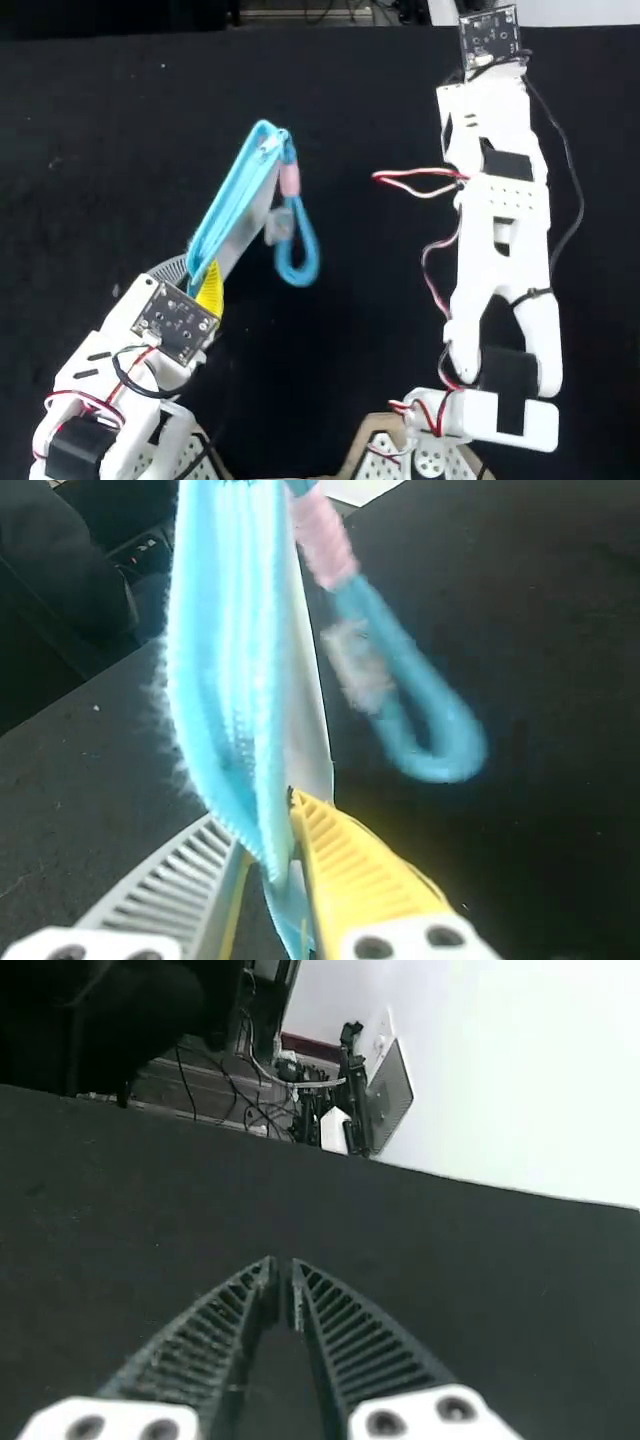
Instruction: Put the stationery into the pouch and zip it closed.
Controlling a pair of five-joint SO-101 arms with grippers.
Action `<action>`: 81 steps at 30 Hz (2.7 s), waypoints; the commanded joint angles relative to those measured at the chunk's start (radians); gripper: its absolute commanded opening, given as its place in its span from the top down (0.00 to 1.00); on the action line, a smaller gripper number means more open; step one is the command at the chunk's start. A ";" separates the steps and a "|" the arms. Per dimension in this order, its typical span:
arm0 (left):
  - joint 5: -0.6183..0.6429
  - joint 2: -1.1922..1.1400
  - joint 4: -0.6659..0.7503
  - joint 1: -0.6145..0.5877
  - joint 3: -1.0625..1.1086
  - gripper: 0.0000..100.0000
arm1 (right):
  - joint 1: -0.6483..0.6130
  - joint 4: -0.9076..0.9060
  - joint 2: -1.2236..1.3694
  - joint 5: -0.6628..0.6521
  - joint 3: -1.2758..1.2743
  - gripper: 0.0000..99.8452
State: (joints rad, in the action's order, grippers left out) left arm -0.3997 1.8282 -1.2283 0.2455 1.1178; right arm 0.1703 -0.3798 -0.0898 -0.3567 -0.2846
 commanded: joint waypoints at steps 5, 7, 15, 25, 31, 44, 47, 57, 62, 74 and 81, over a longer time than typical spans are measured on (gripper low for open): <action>-0.008 -0.002 0.002 -0.015 -0.053 0.97 | -0.117 -0.347 -0.147 0.008 0.050 0.95; -0.008 -0.002 -0.002 -0.015 -0.053 0.97 | -0.192 -0.463 -0.205 0.008 0.048 0.90; -0.008 -0.002 -0.003 -0.015 -0.053 0.97 | -0.519 -0.654 -0.455 -0.002 -0.077 0.89; -0.008 -0.002 0.000 -0.015 -0.053 0.97 | -0.661 -0.275 -0.699 -0.003 -0.492 0.73; -0.008 -0.002 0.005 -0.007 -0.053 0.97 | -0.695 -0.196 -0.797 -0.002 -0.584 0.74; -0.008 -0.002 0.006 -0.005 -0.056 0.97 | -0.744 -0.252 -1.121 0.181 -0.711 0.74; -0.008 -0.002 0.006 -0.005 -0.056 0.97 | -0.744 -0.256 -1.152 0.256 -0.711 0.74; -0.008 -0.002 0.005 -0.005 -0.054 0.97 | -0.747 -0.279 -1.153 0.310 -0.694 0.74; -0.008 -0.002 0.005 -0.005 -0.056 0.97 | -0.743 -0.152 -1.073 0.287 -0.731 0.74; -0.008 -0.002 0.002 -0.008 -0.054 0.97 | -0.663 0.072 -0.674 0.195 -0.611 0.74; -0.008 -0.002 0.000 -0.007 -0.054 0.97 | -0.658 0.087 -0.651 0.192 -0.550 0.74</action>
State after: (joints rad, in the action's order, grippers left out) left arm -0.3982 1.8282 -1.2283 0.2409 1.1147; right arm -0.5033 -0.3230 -0.7357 -0.1573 -0.9229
